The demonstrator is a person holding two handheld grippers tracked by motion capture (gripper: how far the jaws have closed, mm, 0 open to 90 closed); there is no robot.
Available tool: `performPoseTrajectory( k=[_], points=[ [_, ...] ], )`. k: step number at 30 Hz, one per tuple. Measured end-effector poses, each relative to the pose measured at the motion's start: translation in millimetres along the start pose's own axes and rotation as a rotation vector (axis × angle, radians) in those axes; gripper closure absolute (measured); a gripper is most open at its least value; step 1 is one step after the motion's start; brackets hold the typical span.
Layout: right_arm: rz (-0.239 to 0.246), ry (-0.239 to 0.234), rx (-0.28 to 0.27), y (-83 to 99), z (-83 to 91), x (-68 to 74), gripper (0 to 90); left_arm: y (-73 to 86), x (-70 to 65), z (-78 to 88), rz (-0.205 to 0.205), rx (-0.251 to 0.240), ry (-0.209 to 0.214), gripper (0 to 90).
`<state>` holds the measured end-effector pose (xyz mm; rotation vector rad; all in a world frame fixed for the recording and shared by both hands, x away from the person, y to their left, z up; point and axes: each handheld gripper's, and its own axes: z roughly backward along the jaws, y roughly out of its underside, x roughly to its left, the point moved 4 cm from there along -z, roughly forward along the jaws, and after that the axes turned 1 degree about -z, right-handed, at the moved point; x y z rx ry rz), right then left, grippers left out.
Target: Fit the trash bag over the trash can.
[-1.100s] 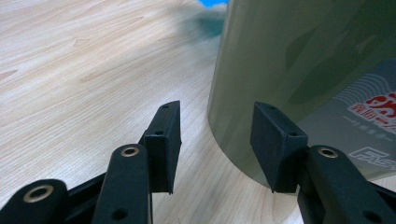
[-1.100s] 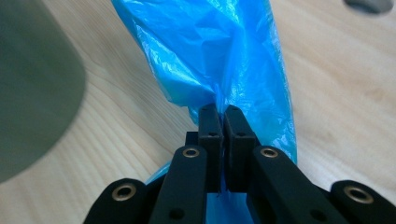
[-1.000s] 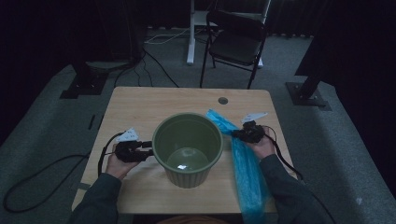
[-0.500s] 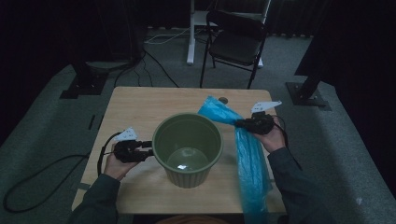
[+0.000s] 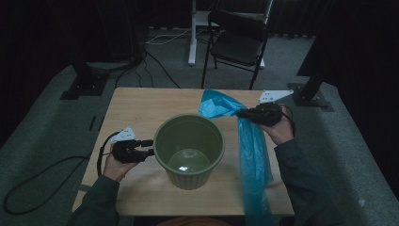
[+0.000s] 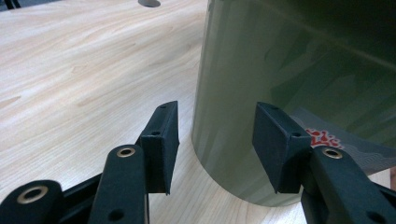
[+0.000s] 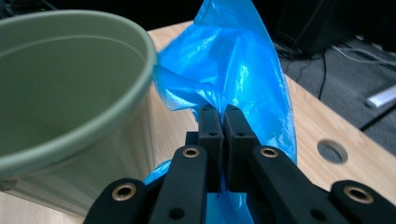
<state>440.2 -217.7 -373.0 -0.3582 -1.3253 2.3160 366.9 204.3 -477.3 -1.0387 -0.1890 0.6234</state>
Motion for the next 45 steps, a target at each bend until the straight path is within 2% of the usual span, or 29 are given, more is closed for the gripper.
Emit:
performPoseTrajectory(
  k=[3, 7, 9, 13, 17, 23, 24, 26, 29, 36, 39, 41, 45],
  points=[
    [0.041, -0.028, -0.010, -15.1, 0.0, 7.5, 87.7, -4.3, -0.5, 5.0, -0.006, -0.020, -0.007, 50.4],
    [0.069, -0.041, -0.014, -25.0, -1.5, 13.9, 87.7, -6.9, -0.4, 9.8, -0.008, -0.035, -0.017, 50.5],
    [0.097, -0.032, -0.018, -34.5, -0.9, 17.7, 87.7, -8.6, -0.3, 12.7, -0.013, -0.041, -0.025, 50.5],
    [0.114, -0.039, -0.040, -45.7, 4.0, 19.2, 87.7, -13.7, -0.6, 17.8, -0.023, -0.056, -0.031, 50.5],
    [0.121, -0.073, -0.046, -49.4, 4.6, 23.2, 87.7, -21.6, -1.6, 21.8, -0.036, -0.071, -0.036, 50.5],
    [0.152, -0.127, -0.004, -47.1, -4.4, 32.9, 87.7, -32.7, -2.0, 25.4, -0.058, -0.079, -0.044, 50.5],
    [0.157, -0.136, 0.002, -46.3, -6.7, 35.0, 87.6, -38.6, -2.6, 27.4, -0.067, -0.087, -0.046, 50.5],
    [0.173, -0.172, 0.023, -44.0, -13.2, 42.2, 87.6, -42.5, -2.8, 28.0, -0.088, -0.069, -0.074, 51.0],
    [0.190, -0.201, 0.037, -42.1, -18.2, 48.7, 87.6, -46.0, -2.8, 29.3, -0.106, -0.055, -0.091, 51.2],
    [0.206, -0.234, 0.061, -39.1, -25.7, 56.1, 87.5, -52.7, 0.9, 39.1, -0.094, -0.100, -0.076, 51.3],
    [0.212, -0.255, 0.075, -37.5, -29.9, 59.6, 87.5, -68.3, -4.6, 44.9, -0.119, -0.134, -0.047, 51.3],
    [0.218, -0.264, 0.078, -36.7, -31.9, 61.0, 87.5, -71.5, -5.5, 45.4, -0.124, -0.139, -0.040, 51.0],
    [0.227, -0.288, 0.089, -35.0, -37.3, 66.4, 87.5, -89.7, -12.8, 42.7, -0.150, -0.152, 0.011, 49.3]
  ],
)
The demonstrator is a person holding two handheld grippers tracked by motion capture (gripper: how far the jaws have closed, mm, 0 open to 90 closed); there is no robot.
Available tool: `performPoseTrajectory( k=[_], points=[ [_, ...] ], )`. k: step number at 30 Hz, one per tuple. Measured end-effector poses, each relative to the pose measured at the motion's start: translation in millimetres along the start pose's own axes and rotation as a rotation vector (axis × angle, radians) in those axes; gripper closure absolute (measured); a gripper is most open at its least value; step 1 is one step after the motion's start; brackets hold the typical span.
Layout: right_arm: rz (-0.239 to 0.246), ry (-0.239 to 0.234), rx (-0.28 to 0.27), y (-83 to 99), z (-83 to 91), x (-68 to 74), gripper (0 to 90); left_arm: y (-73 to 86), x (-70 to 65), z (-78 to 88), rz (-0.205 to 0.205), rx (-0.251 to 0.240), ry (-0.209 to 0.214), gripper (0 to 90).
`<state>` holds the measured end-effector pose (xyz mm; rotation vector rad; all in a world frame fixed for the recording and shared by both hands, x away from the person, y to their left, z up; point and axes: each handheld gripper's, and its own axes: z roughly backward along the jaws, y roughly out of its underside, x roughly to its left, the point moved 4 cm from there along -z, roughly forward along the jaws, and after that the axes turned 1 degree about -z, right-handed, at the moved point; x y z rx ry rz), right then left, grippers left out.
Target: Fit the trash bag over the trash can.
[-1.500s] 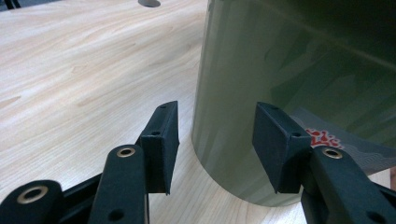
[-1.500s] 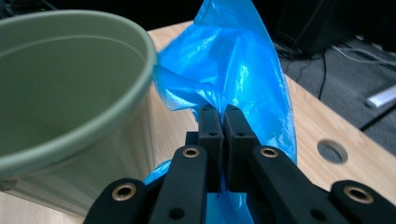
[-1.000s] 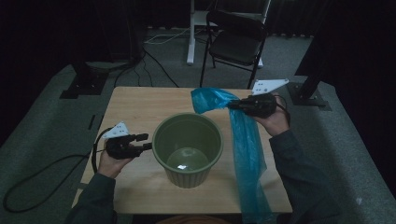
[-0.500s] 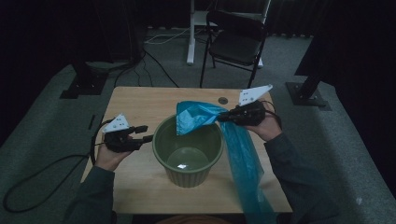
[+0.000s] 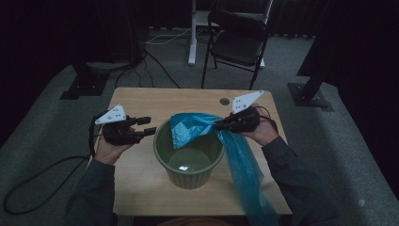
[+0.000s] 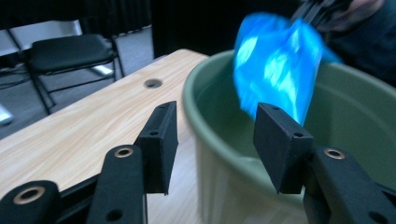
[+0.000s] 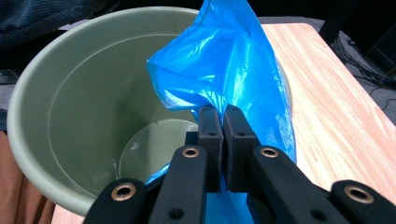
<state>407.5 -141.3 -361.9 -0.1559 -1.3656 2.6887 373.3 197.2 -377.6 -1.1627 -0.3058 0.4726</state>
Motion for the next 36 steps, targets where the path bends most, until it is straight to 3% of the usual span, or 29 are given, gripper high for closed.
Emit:
performPoseTrajectory(
  k=[5, 10, 13, 15, 16, 18, 20, 24, 26, 29, 36],
  points=[
    [0.007, -0.021, 0.007, 0.0, -6.3, 1.5, 87.5, -17.9, -8.9, -16.7, -0.039, 0.009, 0.052, 47.0],
    [0.015, -0.043, 0.001, -0.6, -9.7, 4.2, 87.5, -24.1, -12.1, -33.1, -0.047, 0.028, 0.079, 46.4],
    [0.019, -0.055, -0.005, -1.5, -11.1, 5.7, 87.5, -24.7, -17.8, -47.7, -0.066, 0.072, 0.087, 55.1],
    [0.021, -0.058, -0.002, -1.7, -11.6, 6.3, 87.5, -24.4, -18.5, -49.9, -0.073, 0.082, 0.086, 65.7],
    [0.023, -0.060, -0.001, -1.8, -11.8, 6.7, 87.5, -23.7, -19.3, -52.7, -0.083, 0.094, 0.079, 65.7],
    [0.034, -0.066, 0.004, -2.9, -12.0, 9.2, 87.4, -22.4, -20.7, -56.1, -0.095, 0.100, 0.066, 82.5],
    [0.036, -0.063, 0.000, -3.9, -10.9, 11.1, 83.2, -21.2, -21.1, -56.9, -0.101, 0.102, 0.064, 89.4],
    [0.019, -0.048, -0.023, -2.6, -4.2, 10.9, 67.5, -18.0, -21.0, -56.3, -0.102, 0.110, 0.048, 89.6],
    [0.005, -0.041, -0.034, -0.2, 1.2, 10.4, 63.9, -17.0, -19.2, -54.3, -0.098, 0.104, 0.038, 89.6],
    [-0.020, -0.041, -0.059, 5.6, 11.8, 10.9, 60.0, -15.4, -17.0, -51.5, -0.088, 0.095, 0.029, 89.6],
    [-0.103, 0.036, -0.064, 32.4, 37.1, 4.9, 55.7, -10.2, -14.3, -48.0, -0.070, 0.085, 0.019, 89.5]
  ],
)
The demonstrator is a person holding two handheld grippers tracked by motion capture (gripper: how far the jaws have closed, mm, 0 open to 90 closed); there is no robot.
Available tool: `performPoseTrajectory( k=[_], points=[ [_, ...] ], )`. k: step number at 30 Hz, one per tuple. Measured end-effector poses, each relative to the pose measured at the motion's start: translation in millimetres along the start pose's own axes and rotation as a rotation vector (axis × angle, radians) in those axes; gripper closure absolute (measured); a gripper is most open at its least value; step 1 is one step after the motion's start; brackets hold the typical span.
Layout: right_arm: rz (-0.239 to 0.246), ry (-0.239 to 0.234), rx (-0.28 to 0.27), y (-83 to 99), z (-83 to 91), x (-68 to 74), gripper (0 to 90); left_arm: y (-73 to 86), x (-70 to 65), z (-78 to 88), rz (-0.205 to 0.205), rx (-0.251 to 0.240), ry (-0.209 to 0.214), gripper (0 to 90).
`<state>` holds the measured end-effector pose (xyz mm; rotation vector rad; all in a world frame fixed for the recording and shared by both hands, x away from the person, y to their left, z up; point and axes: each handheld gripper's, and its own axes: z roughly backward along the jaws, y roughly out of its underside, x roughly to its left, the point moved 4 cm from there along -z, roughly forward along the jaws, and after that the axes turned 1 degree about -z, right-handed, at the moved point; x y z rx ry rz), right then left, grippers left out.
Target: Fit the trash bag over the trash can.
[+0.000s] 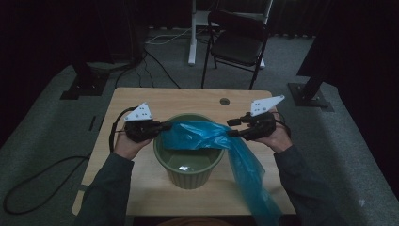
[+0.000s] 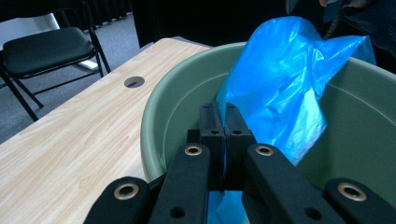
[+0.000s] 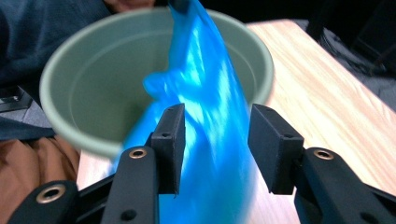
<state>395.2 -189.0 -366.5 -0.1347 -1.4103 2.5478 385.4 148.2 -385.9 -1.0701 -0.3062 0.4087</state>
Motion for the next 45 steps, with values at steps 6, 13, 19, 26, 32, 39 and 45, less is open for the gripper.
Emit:
performPoseTrajectory(
  k=[6, 13, 19, 26, 32, 39, 45],
  points=[
    [-0.080, -0.054, 0.041, 31.9, 2.0, -2.9, 67.0, 2.9, 1.4, 1.2, 0.007, 0.002, 0.000, 88.1],
    [-0.012, -0.041, 0.064, 26.9, 5.6, -2.3, 87.7, -3.6, -2.0, 4.7, -0.004, -0.037, 0.002, 61.0],
    [0.040, -0.048, 0.070, 7.0, 12.3, -0.7, 88.9, -11.2, -4.5, 4.6, -0.021, -0.042, 0.006, 56.6],
    [0.069, -0.079, 0.096, -5.4, 0.1, 1.0, 88.8, -15.1, -11.7, -6.9, -0.050, -0.006, 0.029, 55.0],
    [0.103, -0.105, 0.113, -20.9, -20.6, 5.0, 88.7, -23.3, -18.1, -15.4, -0.082, 0.011, 0.046, 55.0],
    [0.131, -0.115, 0.118, -36.7, -39.3, 6.7, 88.9, -32.1, -27.2, -25.4, -0.119, 0.030, 0.067, 54.2],
    [0.150, -0.120, 0.112, -46.7, -48.0, 11.1, 88.9, -34.3, -31.9, -33.7, -0.142, 0.063, 0.056, 59.2]
  ],
)
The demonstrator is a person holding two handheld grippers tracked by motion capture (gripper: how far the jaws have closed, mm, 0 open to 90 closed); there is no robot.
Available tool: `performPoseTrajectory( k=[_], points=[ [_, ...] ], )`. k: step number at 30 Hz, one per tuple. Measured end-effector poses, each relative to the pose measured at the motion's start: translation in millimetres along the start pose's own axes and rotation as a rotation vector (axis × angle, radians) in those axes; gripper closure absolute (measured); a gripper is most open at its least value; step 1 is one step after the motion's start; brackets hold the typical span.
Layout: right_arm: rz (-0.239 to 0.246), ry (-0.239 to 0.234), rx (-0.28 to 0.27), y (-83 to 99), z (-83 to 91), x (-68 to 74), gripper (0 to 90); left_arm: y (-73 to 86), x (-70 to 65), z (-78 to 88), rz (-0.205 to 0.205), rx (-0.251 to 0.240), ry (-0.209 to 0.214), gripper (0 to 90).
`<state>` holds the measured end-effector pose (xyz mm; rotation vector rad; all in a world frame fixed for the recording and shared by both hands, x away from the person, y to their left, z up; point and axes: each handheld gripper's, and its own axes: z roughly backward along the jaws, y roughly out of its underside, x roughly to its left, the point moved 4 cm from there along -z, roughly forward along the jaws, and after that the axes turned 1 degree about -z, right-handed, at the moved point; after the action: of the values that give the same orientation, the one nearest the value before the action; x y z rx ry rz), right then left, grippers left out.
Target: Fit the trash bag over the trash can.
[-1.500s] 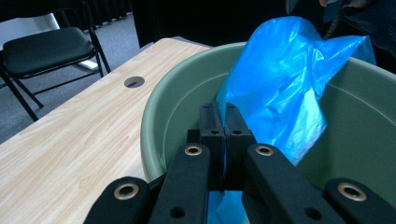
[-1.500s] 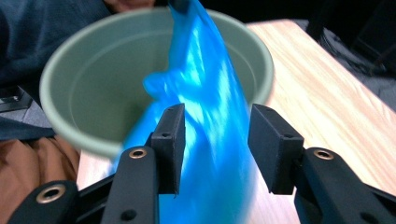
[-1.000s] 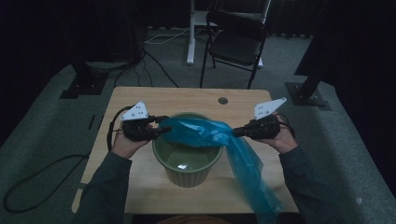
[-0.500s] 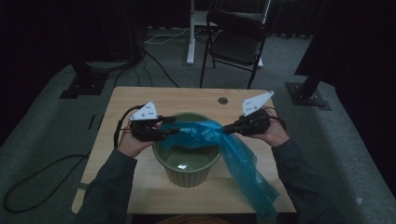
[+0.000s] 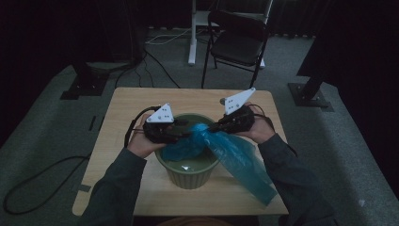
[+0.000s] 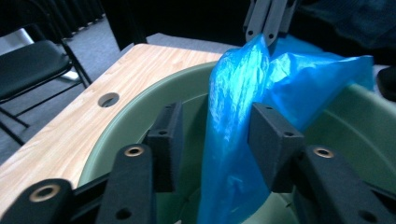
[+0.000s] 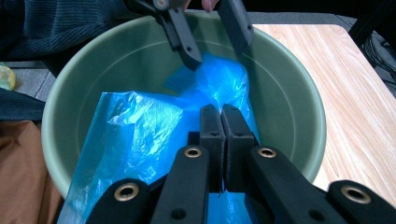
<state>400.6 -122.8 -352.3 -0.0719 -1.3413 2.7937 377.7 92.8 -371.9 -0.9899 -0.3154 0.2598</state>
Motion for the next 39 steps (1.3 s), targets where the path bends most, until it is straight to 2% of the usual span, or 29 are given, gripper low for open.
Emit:
performPoseTrajectory(
  k=[3, 6, 10, 15, 17, 18, 20, 24, 28, 29, 30, 31, 32, 33, 34, 39],
  points=[
    [0.002, 0.000, 0.000, -2.1, -0.7, 1.6, 83.9, 1.8, -3.1, -0.5, -0.029, 0.033, 0.002, 77.4],
    [-0.006, 0.002, -0.008, -1.8, 1.9, 2.7, 68.8, 4.9, -4.1, 0.7, -0.041, 0.048, -0.014, 87.6],
    [-0.020, 0.007, -0.033, 5.1, 15.3, 6.7, 62.5, 11.0, 0.1, 7.6, -0.017, 0.039, -0.035, 89.1],
    [-0.069, 0.051, -0.055, 27.7, 35.2, 10.0, 57.1, 20.7, 5.4, 16.5, 0.017, 0.027, -0.061, 88.9],
    [-0.077, 0.063, -0.054, 32.8, 38.5, 9.5, 56.4, 26.6, 7.1, 18.9, 0.027, 0.032, -0.067, 88.6],
    [-0.103, 0.090, -0.052, 42.9, 43.3, 6.2, 54.4, 28.8, 7.4, 19.1, 0.033, 0.036, -0.069, 87.5],
    [-0.122, 0.094, -0.046, 47.4, 43.3, 3.5, 52.3, 32.3, 7.9, 19.3, 0.039, 0.041, -0.072, 86.4],
    [-0.116, 0.076, -0.027, 47.5, 35.1, 2.9, 59.8, 34.3, 8.8, 20.2, 0.045, 0.045, -0.077, 83.6],
    [-0.095, 0.059, 0.009, 42.8, 25.6, 4.9, 82.2, 30.2, 8.5, 23.4, 0.042, 0.038, -0.085, 76.0],
    [-0.095, 0.059, 0.009, 42.8, 25.6, 4.9, 82.2, 30.2, 8.5, 23.4, 0.042, 0.038, -0.085, 73.7],
    [-0.089, 0.059, 0.016, 41.3, 24.1, 5.3, 86.1, 26.1, 7.8, 25.5, 0.042, 0.027, -0.085, 73.7],
    [-0.075, 0.063, 0.014, 38.3, 22.7, 6.1, 89.9, 24.0, 7.3, 26.3, 0.041, 0.020, -0.083, 69.0],
    [-0.075, 0.063, 0.014, 38.3, 22.7, 6.1, 89.9, 24.0, 7.3, 26.3, 0.041, 0.020, -0.083, 67.8],
    [-0.075, 0.063, 0.013, 36.8, 22.5, 6.6, 90.0, 16.0, 5.3, 26.1, 0.030, 0.008, -0.078, 67.8],
    [-0.065, 0.072, 0.008, 31.4, 22.0, 6.7, 90.0, 12.5, 4.2, 24.7, 0.022, 0.009, -0.074, 64.0],
    [-0.053, 0.072, -0.009, 18.6, 16.3, 5.6, 90.0, -4.4, -3.9, 11.1, -0.023, 0.021, -0.056, 59.2]
  ],
)
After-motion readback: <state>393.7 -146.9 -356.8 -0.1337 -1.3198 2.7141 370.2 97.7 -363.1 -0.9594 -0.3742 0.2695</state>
